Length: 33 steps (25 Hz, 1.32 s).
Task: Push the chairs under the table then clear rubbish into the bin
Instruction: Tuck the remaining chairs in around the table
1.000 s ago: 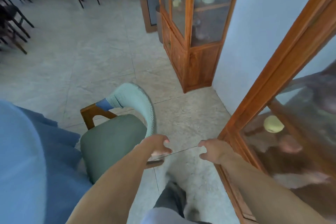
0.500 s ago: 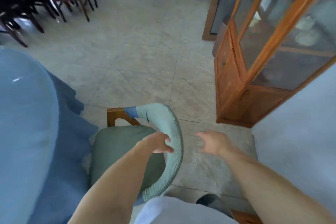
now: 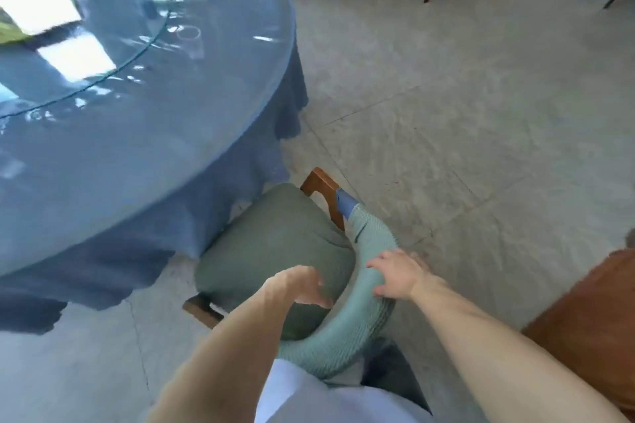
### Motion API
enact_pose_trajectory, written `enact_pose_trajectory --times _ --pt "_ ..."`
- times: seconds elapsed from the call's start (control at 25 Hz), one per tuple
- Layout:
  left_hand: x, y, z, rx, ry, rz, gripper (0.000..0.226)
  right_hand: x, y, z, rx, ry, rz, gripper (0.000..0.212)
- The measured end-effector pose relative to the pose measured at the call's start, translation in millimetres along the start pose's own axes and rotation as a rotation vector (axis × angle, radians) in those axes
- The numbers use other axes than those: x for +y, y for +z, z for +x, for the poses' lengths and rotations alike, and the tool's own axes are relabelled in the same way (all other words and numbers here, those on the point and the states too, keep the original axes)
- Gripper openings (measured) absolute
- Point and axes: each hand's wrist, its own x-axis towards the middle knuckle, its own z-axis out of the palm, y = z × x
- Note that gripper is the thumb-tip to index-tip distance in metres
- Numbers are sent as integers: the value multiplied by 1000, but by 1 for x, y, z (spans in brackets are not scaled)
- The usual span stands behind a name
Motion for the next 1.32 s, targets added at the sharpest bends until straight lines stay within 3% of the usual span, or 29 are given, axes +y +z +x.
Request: enact_pose_trajectory --times 0.2,0.4,0.52,0.64,0.72,0.8,1.0,1.32 --pt "50 43 -18 -41 -126 -243 67 28 -8 22 -145 -300 -241 69" --pt "64 74 -36 10 -290 -506 65 29 -11 33 -246 -514 -422 90" --pt "66 89 -38 18 -313 -648 85 22 0 37 -254 -596 -559 87" --pt "82 107 -35 9 -309 -437 102 19 8 44 -238 -678 -661 66" --pt "89 114 -32 123 -320 -286 84 16 5 50 -243 -740 -684 56" --pt "90 117 -29 168 -326 -272 73 15 2 54 -259 -792 -716 53" --pt "81 108 -32 165 -358 -251 69 11 -7 60 -222 -898 -707 51" --pt "31 69 -28 192 -385 -275 67 -19 -33 96 -157 -889 -635 54"
